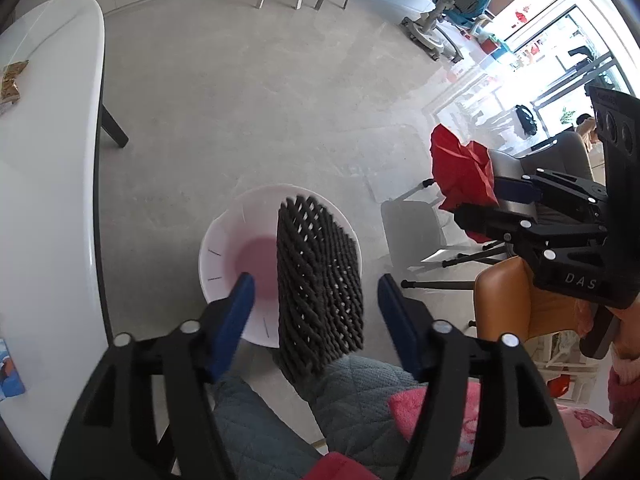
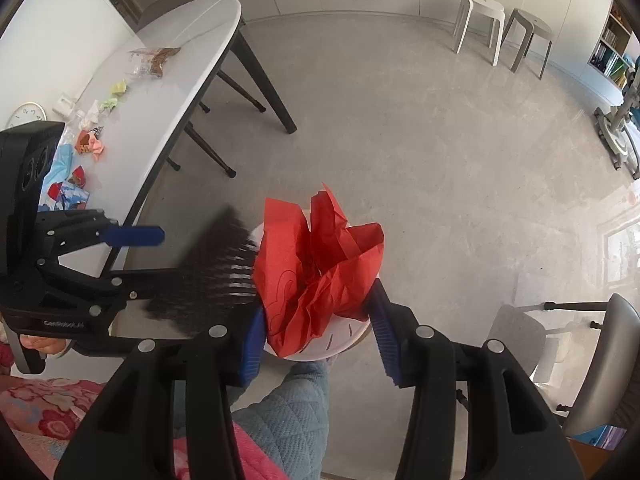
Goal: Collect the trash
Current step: 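Carry both items over the white bin and open both grippers, then return to the table and grasp the blue crumpled wrapper with the left gripper, then hold the blue wrapper in the left gripper while the right gripper grasps the blue printed box, then move both grippers over the white bin and release the wrapper and box, then grasp the brown paper bag with red cup using the left gripper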
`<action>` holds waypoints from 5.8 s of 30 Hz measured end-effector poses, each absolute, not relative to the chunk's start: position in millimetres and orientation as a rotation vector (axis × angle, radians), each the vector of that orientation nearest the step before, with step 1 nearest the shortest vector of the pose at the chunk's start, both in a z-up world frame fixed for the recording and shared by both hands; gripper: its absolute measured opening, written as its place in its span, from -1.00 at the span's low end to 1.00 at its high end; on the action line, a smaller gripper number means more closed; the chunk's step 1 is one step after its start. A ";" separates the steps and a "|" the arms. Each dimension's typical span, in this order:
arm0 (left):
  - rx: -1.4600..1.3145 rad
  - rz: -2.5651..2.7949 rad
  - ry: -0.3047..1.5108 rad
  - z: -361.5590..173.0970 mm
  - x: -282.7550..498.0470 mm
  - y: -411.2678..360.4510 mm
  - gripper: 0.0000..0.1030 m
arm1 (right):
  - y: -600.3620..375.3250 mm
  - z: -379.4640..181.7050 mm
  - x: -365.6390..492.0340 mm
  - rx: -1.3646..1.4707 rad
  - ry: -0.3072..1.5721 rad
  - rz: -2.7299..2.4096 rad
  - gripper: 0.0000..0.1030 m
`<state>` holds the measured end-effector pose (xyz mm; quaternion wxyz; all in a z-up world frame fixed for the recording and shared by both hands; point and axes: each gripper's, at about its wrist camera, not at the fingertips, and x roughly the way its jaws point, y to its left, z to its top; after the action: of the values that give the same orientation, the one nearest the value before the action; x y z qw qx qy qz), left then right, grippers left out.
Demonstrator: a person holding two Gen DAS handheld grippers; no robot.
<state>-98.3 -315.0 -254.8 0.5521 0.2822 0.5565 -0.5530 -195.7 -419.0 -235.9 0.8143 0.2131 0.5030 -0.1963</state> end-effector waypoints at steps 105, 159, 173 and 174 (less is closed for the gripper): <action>0.224 -0.765 1.151 -182.7 148.5 62.3 -0.13 | -151.5 -254.3 106.2 -0.414 1.147 0.425 0.82; 0.514 -1.167 1.109 -162.7 -20.2 -221.6 0.59 | -392.1 -266.5 -167.6 0.215 1.185 -0.136 0.53; 0.339 -0.851 1.055 -131.0 75.7 -82.2 0.81 | -338.7 -180.1 -83.4 0.131 0.968 -0.171 0.95; 0.324 -0.834 1.055 -130.9 80.7 -72.8 0.85 | -332.5 -174.8 -74.0 0.124 0.958 -0.163 0.95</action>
<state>80.7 -72.8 -130.9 0.7702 0.1495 0.4866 -0.3844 -74.0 -332.5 -174.8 0.8825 0.0595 0.4599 -0.0782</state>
